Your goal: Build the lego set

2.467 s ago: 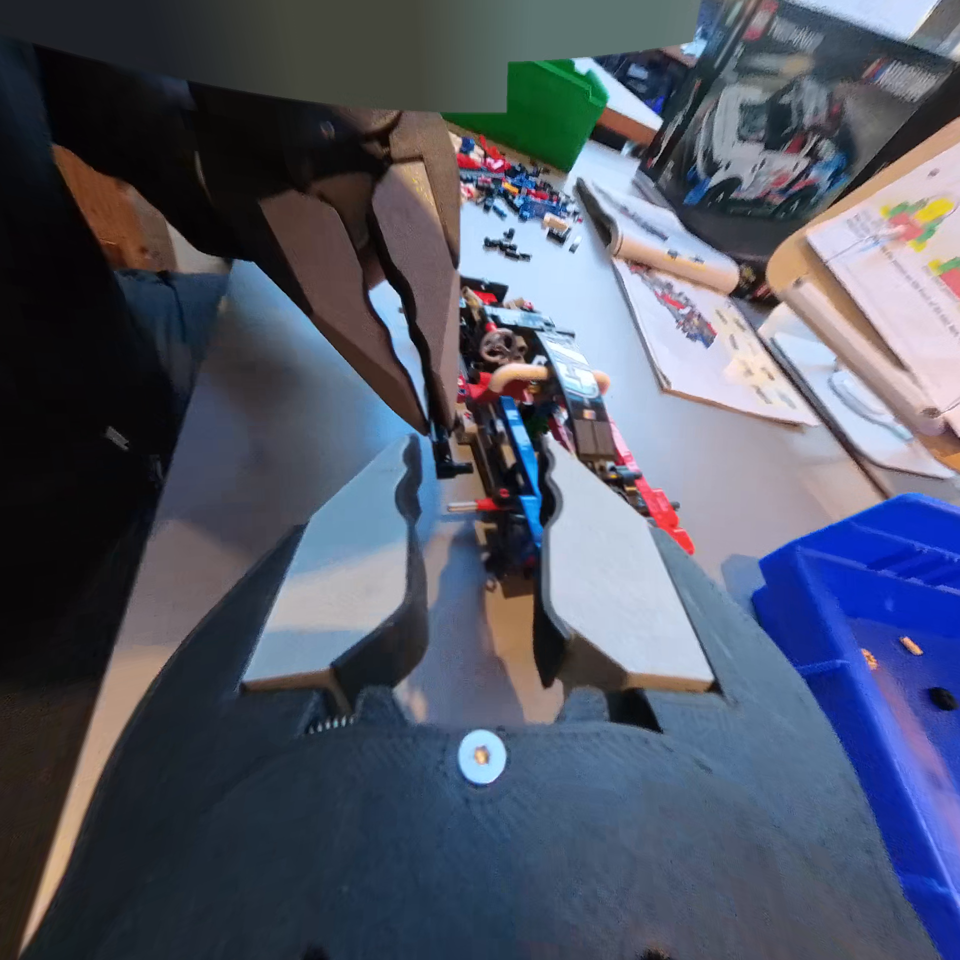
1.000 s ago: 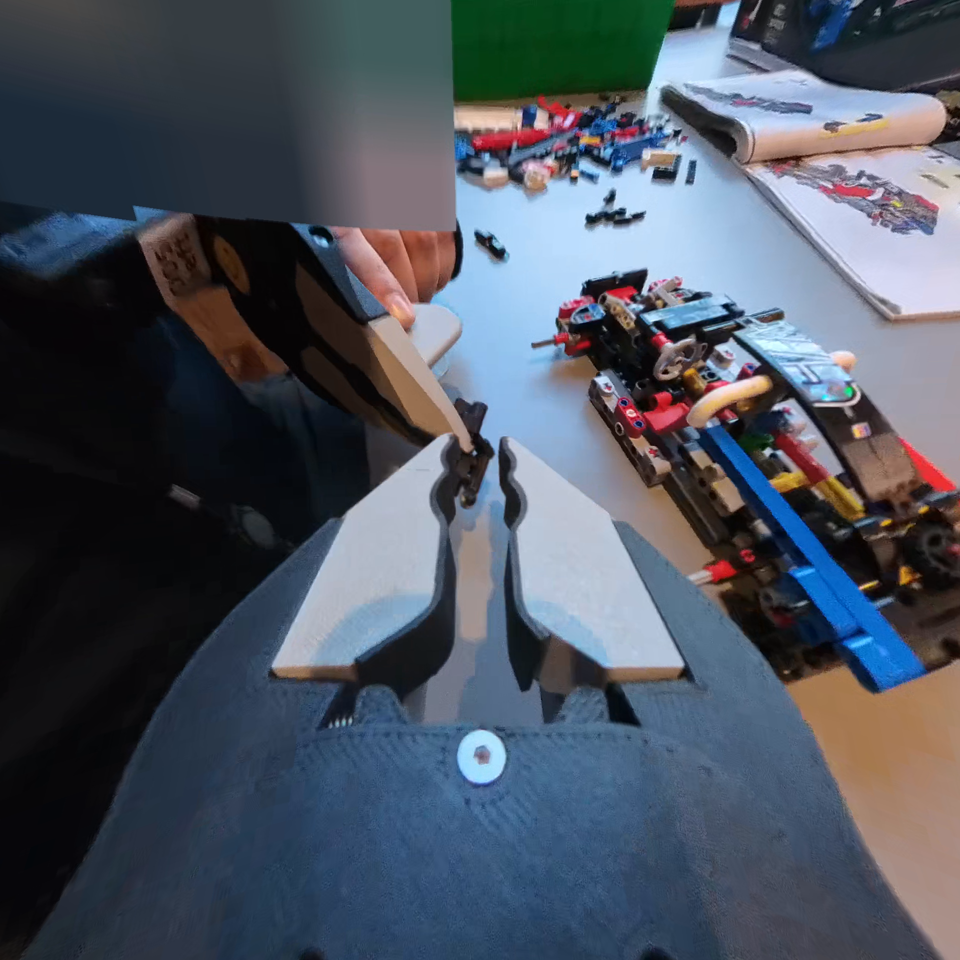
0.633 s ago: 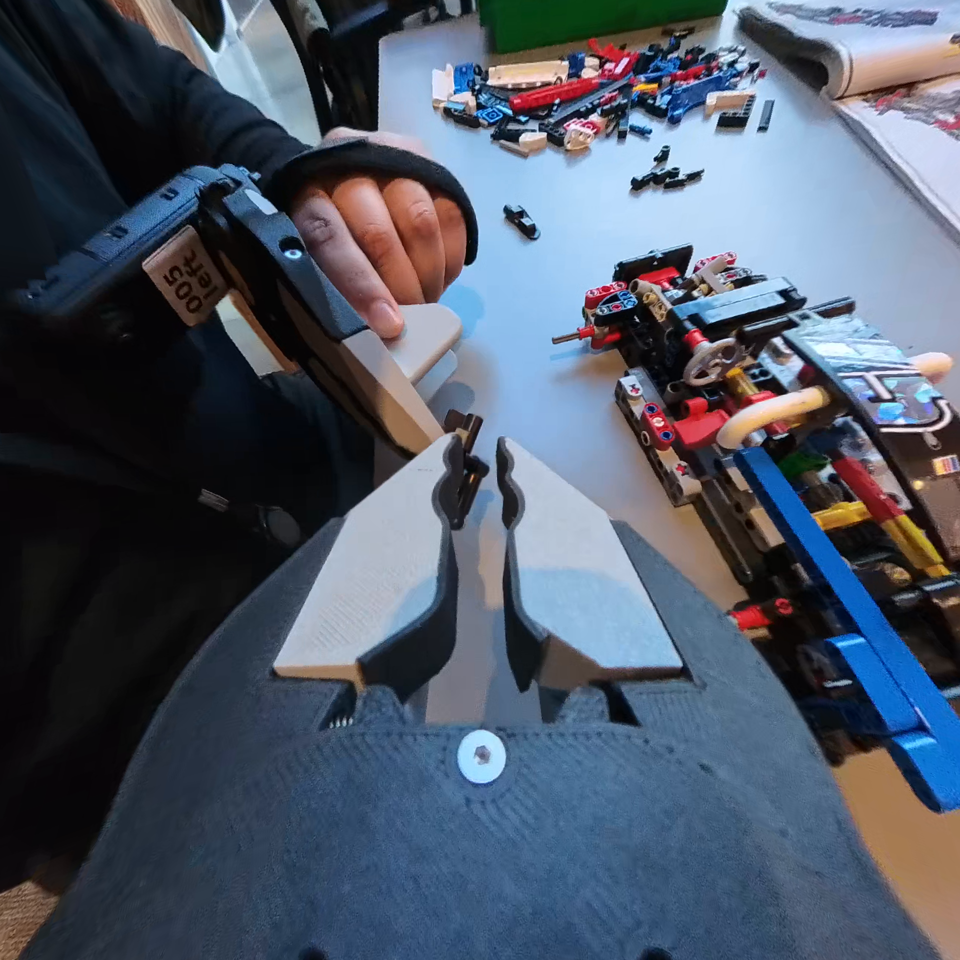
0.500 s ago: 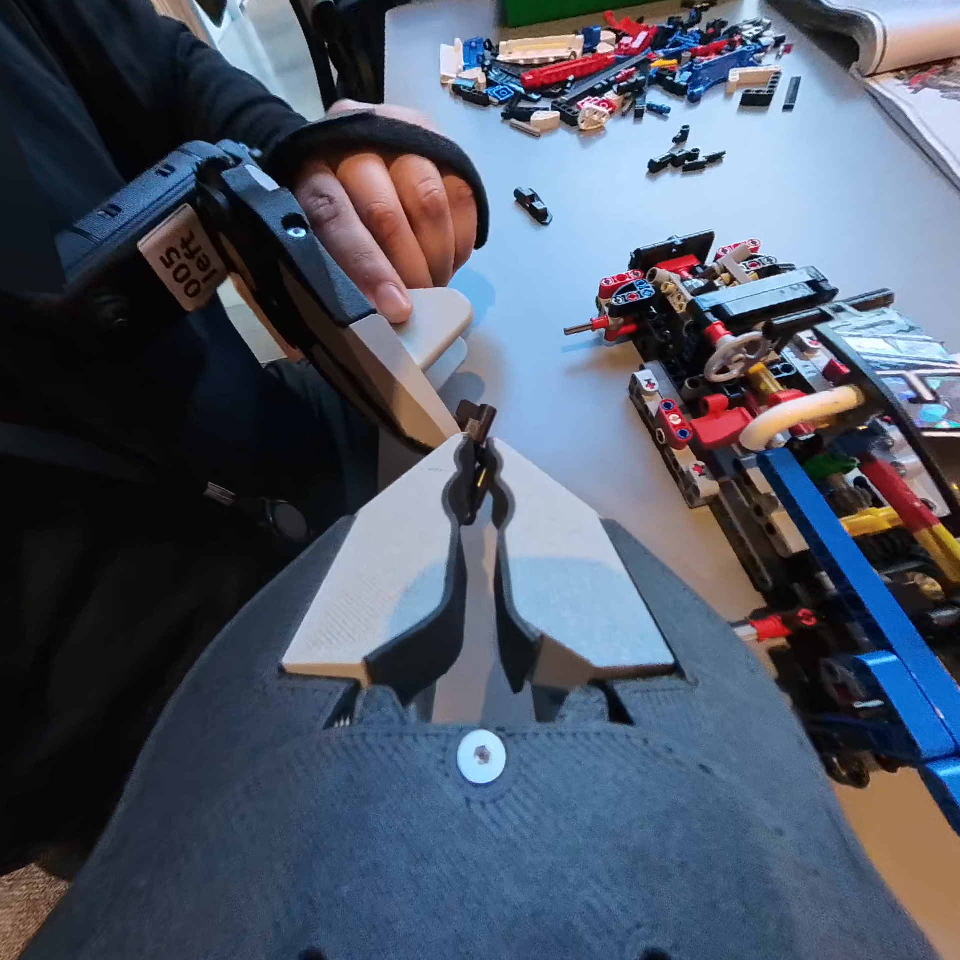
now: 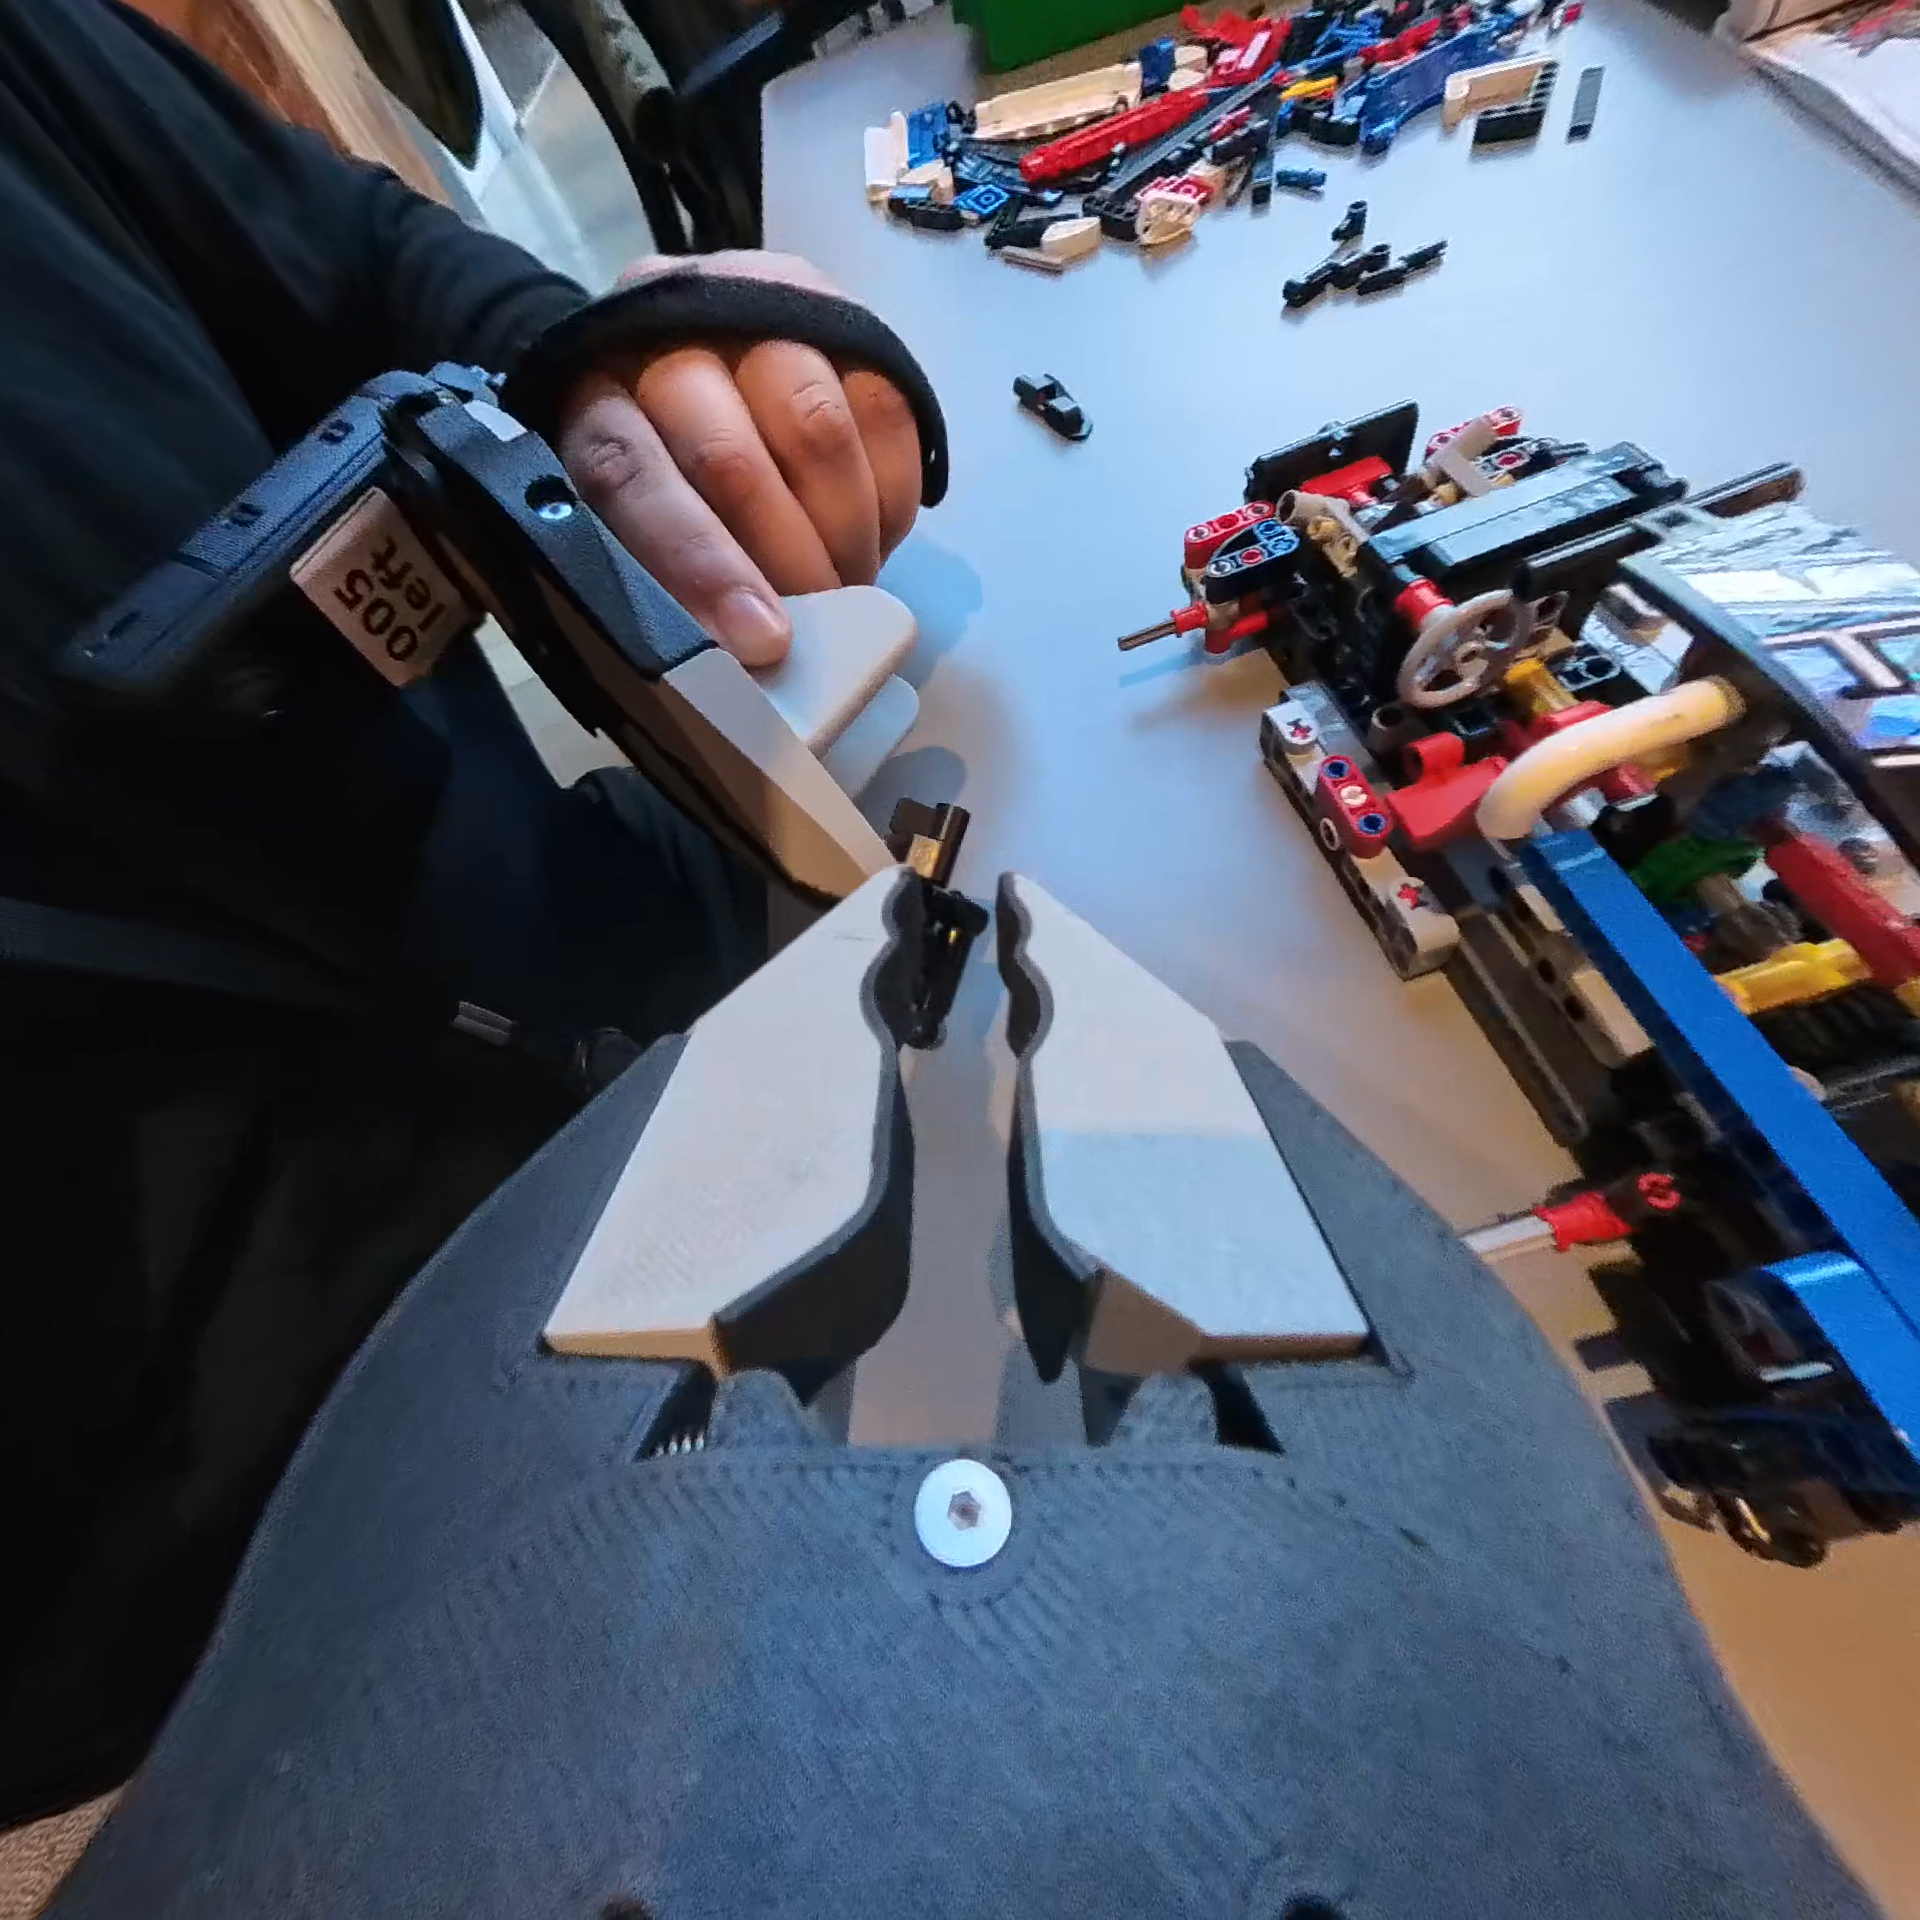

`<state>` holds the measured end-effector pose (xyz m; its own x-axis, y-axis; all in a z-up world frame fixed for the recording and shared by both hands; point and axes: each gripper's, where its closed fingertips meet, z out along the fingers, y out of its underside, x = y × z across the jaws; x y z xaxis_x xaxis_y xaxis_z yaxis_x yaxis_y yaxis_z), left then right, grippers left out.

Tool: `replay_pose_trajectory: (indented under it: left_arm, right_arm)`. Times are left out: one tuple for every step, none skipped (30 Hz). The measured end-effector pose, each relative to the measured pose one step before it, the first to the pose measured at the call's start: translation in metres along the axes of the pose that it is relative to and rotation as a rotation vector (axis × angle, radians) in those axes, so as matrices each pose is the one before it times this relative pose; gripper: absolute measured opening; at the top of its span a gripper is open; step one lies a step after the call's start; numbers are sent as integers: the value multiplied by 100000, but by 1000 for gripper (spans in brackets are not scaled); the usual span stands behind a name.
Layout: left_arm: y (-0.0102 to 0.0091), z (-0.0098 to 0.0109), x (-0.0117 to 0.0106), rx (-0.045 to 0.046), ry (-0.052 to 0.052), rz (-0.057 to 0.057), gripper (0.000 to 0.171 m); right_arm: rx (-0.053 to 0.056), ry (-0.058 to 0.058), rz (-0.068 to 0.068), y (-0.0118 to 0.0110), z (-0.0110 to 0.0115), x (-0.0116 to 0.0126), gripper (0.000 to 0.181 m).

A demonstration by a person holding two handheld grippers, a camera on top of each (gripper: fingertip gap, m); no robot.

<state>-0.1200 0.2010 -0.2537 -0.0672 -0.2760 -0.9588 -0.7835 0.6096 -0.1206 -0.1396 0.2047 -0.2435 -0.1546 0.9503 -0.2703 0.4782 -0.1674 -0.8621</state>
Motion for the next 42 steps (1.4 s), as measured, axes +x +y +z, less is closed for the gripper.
replay_pose_trajectory:
  left_arm:
    - [55,-10,-18,-351,-902,1360,0]
    - [-14,-31,38,127,-319,1184,1]
    - [29,-36,-10,-377,-234,179,1]
    - [36,-8,-58,-519,-225,-257,1]
    - [3,3,18,-236,388,-243,1]
    - [55,28,24,-277,344,-446,1]
    - [156,74,62,-751,451,-675,1]
    - [160,72,26,-477,19,-574,1]
    - [78,35,40,48,99,-180,1]
    - [11,-20,6,258,-42,-245,1]
    - [3,-18,-5,-80,-1,-160,1]
    - [10,-5,11,-118,128,-491,0]
    - [58,8,28,-60,252,-482,1]
    - [68,10,11,-63,-72,-20,1]
    - [73,1,-16,-120,-126,-9,1]
    - [41,8,21,-39,183,-483,1]
    - [5,-30,-5,135,101,-509,1]
    - [20,-9,35,6,359,-528,1]
    - [80,21,34,-246,400,-830,1]
    - [42,22,15,99,474,-1397,1]
    - [-7,36,86,430,1590,-2595,1]
    - [106,56,321,-277,4050,-4115,1]
    - [249,71,-20,-893,2434,-5517,1]
    - [174,54,134,11,4439,-6472,0]
    - [182,54,122,-50,5436,-8151,1]
    - [300,25,-369,-459,2368,-8626,1]
    - [175,-71,-738,867,-571,-6608,1]
    - [188,-94,-740,774,-1592,-4076,1]
    - [220,-52,-439,73,-790,-2091,1]
    - [-104,-97,28,1884,1515,-1533,1]
    - [-632,-231,626,5250,5426,-2548,1]
    - [-902,-332,938,7198,7597,-2010,1]
    - [-714,-284,804,6730,7000,-777,2]
    - [-153,-166,161,3966,3665,-1874,2]
    - [307,-137,-386,1303,1146,-3906,1]
    - [227,-208,-467,1648,918,-4614,1]
    - [-185,-322,18,3341,3554,-3634,1]
    - [-306,-328,128,2748,2685,-1652,1]
    - [-333,-269,-3,2861,335,442,1]
    - [-258,-207,128,2489,749,1448,1]
    - [-117,-151,141,1223,1057,641,1]
    - [-157,-136,84,1366,1016,-240,1]
  right_arm:
    - [543,-1562,1041,-29,38,-156,7]
    - [181,-1459,1239,27,41,-113,4]
    - [311,-947,1139,31,19,5,5]
    - [771,-959,1479,-38,17,24,5]
    - [374,-974,1784,-3,15,39,5]
    - [-112,-491,1435,13,-2,82,5]
    - [139,366,779,-41,-24,165,4]
    - [199,847,461,-41,-38,196,1]
    - [77,645,385,-21,-27,148,1]
    - [120,171,73,-15,-18,43,0]
    - [81,426,-117,-8,-13,52,0]
    - [16,693,98,-3,-14,107,0]
    - [-171,738,294,14,22,123,0]
    - [-144,848,348,16,25,147,0]
    - [-20,709,300,-8,19,135,0]
    - [-163,595,365,18,25,110,0]
    - [-282,599,261,35,31,100,0]
    - [-253,661,62,23,32,87,0]
    - [-75,852,5,6,17,102,0]
    - [52,776,95,-3,-16,87,0]
    - [-181,523,-44,42,-80,32,0]
    - [-456,1421,-358,130,-210,168,0]
    - [-4,2156,-236,119,-383,285,0]
    - [590,1199,472,87,-486,178,5]
    - [827,-147,1007,91,-539,-21,8]
    - [944,-197,1228,131,-488,-46,7]
    - [754,514,1422,179,-341,8,6]
    - [475,834,1243,207,-140,-7,6]
    - [-367,782,200,271,53,-135,7]
    - [-1219,1214,-1794,285,149,-190,9]
    - [-897,1974,-4336,95,117,-161,11]
    - [1132,1550,-6336,-266,8,-259,11]
    - [3425,-48,-5950,-614,-72,-389,11]
    - [4138,-1968,-2777,-733,-60,-430,12]
    - [2651,-5059,961,-499,63,-614,13]
    - [580,-7934,2508,-170,199,-919,18]
    - [-97,-6755,1301,-26,275,-810,24]
    - [419,-2030,-486,-70,243,-201,29]
    - [-327,-81,-1253,-18,125,53,26]
    - [-311,-879,-1086,-71,85,-39,23]
    - [501,-2254,-424,-156,46,-230,16]
    - [340,-2229,514,-97,44,-172,12]
